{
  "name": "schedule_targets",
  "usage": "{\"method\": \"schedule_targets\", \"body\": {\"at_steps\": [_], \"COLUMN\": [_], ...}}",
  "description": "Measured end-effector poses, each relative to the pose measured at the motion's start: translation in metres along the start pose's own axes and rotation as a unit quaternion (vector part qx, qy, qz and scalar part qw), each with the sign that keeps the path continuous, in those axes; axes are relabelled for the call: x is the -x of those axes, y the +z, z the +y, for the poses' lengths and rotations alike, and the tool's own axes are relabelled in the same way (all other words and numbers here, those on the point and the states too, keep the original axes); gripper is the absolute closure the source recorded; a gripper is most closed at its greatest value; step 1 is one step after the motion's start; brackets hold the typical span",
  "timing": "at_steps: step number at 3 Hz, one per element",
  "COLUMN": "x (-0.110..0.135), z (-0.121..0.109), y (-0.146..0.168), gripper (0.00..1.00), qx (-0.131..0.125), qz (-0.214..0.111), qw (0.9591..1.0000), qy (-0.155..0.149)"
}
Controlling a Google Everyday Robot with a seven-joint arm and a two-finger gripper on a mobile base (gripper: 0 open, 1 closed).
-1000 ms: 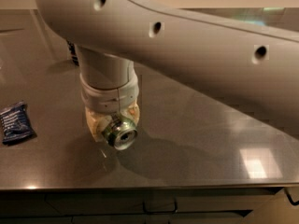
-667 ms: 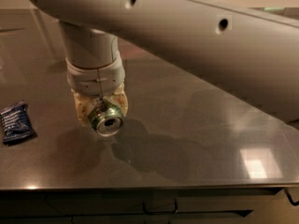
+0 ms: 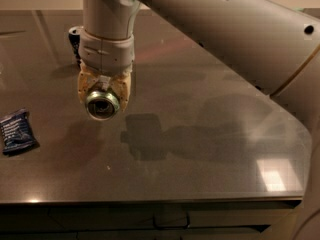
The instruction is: Place green can upright
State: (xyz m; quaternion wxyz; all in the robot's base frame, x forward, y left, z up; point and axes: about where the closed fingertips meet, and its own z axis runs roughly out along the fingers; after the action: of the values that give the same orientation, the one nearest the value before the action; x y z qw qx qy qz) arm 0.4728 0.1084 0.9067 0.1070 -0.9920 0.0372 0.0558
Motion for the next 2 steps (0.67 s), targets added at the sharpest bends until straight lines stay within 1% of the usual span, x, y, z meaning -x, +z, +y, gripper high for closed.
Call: {"method": "schedule_targets", "body": {"at_steps": [1, 2], "x": [-0.015, -0.026], "z": [0.005, 0.013], "y": [-0.014, -0.031], "gripper": [1.00, 1.00], "qx": [-0.069, -0.131], "qz": [-0.029, -0.045], "qw": [0.9875, 0.9546], "qy": [0.139, 0.264]}}
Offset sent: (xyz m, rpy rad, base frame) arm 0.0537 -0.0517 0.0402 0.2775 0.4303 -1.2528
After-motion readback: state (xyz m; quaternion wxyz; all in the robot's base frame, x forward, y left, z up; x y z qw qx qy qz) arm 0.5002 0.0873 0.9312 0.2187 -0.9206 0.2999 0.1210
